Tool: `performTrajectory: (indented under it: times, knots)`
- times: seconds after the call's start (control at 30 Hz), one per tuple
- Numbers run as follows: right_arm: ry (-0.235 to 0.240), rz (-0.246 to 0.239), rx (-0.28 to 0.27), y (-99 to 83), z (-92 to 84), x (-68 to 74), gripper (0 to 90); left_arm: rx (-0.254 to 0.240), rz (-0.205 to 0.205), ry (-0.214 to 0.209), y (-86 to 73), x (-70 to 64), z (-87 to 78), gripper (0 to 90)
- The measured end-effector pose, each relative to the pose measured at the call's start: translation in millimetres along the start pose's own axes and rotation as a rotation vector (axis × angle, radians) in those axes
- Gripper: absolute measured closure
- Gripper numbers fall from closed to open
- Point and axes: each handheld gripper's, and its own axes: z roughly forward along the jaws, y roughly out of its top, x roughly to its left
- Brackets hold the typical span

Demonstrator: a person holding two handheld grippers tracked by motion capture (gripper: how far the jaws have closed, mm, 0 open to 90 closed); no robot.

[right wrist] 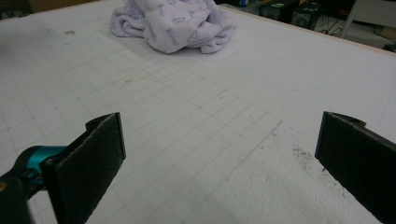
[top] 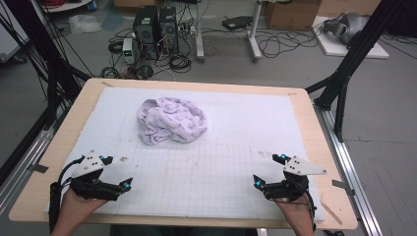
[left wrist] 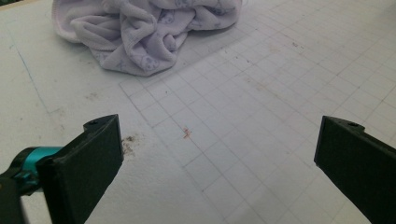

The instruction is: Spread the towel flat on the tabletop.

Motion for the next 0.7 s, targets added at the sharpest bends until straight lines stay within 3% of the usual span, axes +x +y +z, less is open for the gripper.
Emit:
performTrajectory:
  times: [0.7]
  knots:
    - [0.004,-0.011,-0.002,-1.1,-1.3,2.5,0.7,0.008,0.014,0.001,0.6,-4.0,1.0,1.8]
